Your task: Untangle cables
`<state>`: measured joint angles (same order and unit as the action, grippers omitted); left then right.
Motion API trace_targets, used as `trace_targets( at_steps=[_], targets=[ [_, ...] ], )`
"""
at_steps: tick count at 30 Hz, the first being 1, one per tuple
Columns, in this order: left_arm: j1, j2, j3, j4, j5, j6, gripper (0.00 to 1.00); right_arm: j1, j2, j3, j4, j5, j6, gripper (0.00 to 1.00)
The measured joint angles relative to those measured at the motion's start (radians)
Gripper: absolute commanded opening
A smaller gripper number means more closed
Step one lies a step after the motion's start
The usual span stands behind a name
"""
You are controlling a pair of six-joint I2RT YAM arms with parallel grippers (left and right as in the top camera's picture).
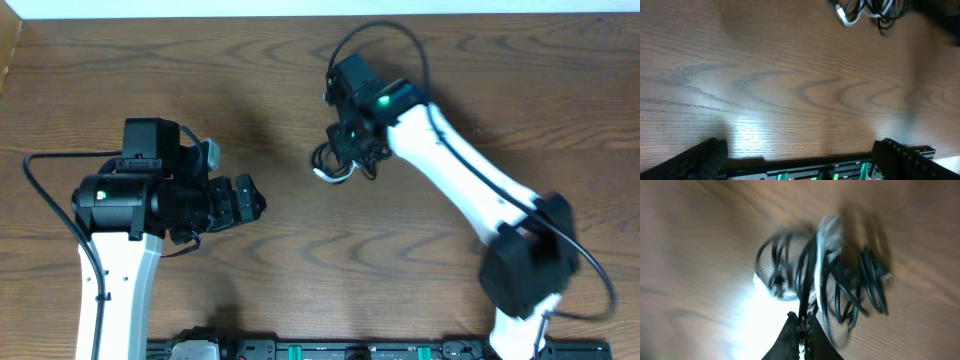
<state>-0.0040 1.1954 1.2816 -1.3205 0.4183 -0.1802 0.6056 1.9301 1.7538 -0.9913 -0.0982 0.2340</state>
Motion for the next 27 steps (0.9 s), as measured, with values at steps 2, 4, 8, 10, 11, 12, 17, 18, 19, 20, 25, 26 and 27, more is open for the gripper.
trace_targets(
  at_steps=[2, 4, 8, 10, 11, 12, 17, 18, 19, 20, 25, 26, 27],
  targets=[
    [0.0, 0.0, 0.0, 0.0, 0.0, 0.0, 0.98, 0.0, -0.068, 0.013, 0.001, -0.011, 0.003, 0.02],
    [0.0, 0.0, 0.0, 0.0, -0.002, 0.0, 0.98, 0.0, -0.158, 0.026, 0.001, -0.019, 0.005, 0.02],
    [0.0, 0.0, 0.0, 0.0, -0.002, 0.0, 0.98, 0.0, -0.292, 0.053, -0.015, -0.026, 0.011, 0.02],
    [0.0, 0.0, 0.0, 0.0, -0.002, 0.0, 0.98, 0.0, -0.322, 0.06, -0.035, -0.026, 0.012, 0.02],
    [0.0, 0.0, 0.0, 0.0, -0.002, 0.0, 0.98, 0.0, -0.325, 0.06, -0.045, -0.025, 0.015, 0.04],
    [0.0, 0.0, 0.0, 0.0, -0.002, 0.0, 0.98, 0.0, -0.322, 0.059, -0.058, -0.019, 0.024, 0.15],
    [0.0, 0.0, 0.0, 0.0, -0.003, 0.0, 0.98, 0.0, -0.264, 0.033, -0.101, 0.004, 0.066, 0.5],
    [0.0, 0.0, 0.0, 0.0, -0.002, 0.0, 0.98, 0.0, -0.245, 0.029, -0.111, 0.003, 0.068, 0.53],
    [0.0, 0.0, 0.0, 0.0, -0.002, 0.0, 0.98, 0.0, -0.229, 0.028, -0.12, 0.004, 0.072, 0.54],
    [0.0, 0.0, 0.0, 0.0, -0.002, 0.0, 0.98, 0.001, -0.207, 0.025, -0.128, 0.004, 0.072, 0.54],
    [0.0, 0.0, 0.0, 0.0, -0.002, 0.0, 0.98, 0.013, -0.105, 0.023, -0.153, -0.036, 0.064, 0.57],
    [0.0, 0.0, 0.0, 0.0, -0.002, 0.0, 0.98, 0.02, -0.081, 0.023, -0.153, -0.045, 0.058, 0.57],
    [0.0, 0.0, 0.0, 0.0, -0.002, 0.0, 0.98, 0.028, -0.059, 0.023, -0.154, -0.048, 0.053, 0.58]
  ],
)
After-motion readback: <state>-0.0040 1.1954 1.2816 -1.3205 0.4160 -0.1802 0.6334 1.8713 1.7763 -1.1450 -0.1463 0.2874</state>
